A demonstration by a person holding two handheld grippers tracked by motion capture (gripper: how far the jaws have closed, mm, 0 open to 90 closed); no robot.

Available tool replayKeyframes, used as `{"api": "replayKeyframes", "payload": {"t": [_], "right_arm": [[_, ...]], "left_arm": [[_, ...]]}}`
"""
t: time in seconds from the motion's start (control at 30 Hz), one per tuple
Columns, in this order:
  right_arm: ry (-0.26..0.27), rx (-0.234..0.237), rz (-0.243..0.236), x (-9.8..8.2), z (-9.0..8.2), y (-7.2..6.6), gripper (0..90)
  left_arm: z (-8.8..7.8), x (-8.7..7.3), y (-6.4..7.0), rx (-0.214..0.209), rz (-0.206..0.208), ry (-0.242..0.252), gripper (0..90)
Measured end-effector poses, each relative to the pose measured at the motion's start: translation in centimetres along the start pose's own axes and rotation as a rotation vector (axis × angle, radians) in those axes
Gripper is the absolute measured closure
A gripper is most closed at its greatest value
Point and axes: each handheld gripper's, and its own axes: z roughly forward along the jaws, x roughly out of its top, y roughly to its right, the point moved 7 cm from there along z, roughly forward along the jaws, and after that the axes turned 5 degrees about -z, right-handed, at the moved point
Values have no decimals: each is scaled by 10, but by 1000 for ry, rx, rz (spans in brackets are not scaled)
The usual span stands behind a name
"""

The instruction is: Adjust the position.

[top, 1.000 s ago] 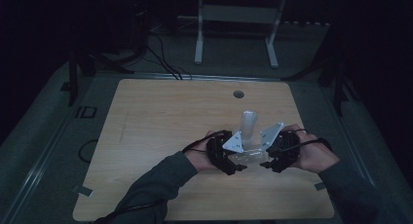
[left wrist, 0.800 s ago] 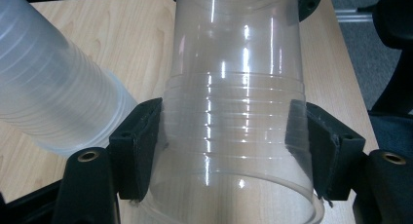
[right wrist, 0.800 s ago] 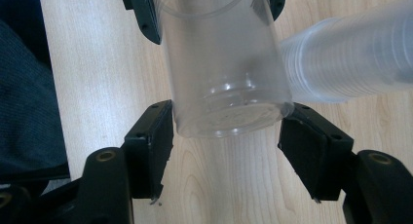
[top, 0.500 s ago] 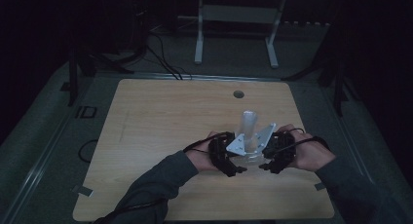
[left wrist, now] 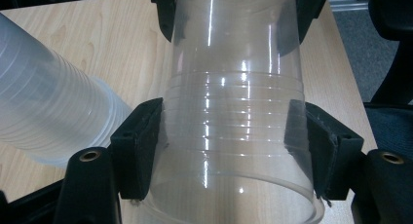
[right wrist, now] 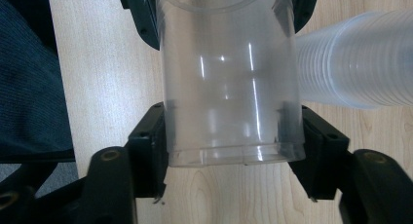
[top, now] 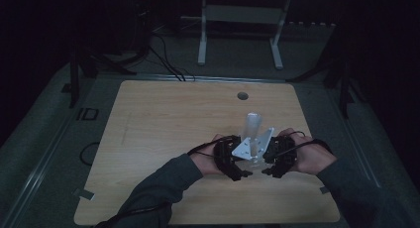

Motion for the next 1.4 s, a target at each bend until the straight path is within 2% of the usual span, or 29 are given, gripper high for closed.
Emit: {"api": "replayKeyframes", "payload": {"t": [0.2,0.43,0.67,0.8,0.9,0.93,1.1,1.2,1.4], "right_arm": [[3,-5,5,-1,0,0,415],[8,-5,0,-4,2,-2,416],[34,-14,23,-8,4,-2,415],[55,-23,54,-14,4,-3,415],[60,-27,59,-15,4,-2,415],[71,-37,79,-20,5,-1,415],[100,-51,115,-26,6,2,415],[114,-63,136,-30,6,3,415],[134,-87,167,-34,9,6,416]], "left_arm": [[0,1,0,-3,-2,7,311],[-2,4,-1,-5,-29,49,227],[-9,7,-4,-3,-52,102,203],[-15,9,-8,-9,-81,154,194],[-16,10,-9,-8,-89,164,192],[-21,10,-11,1,-95,183,192],[-28,10,-14,21,-102,194,192],[-34,10,-17,39,-113,215,192],[-42,8,-24,45,-147,252,198]]}}
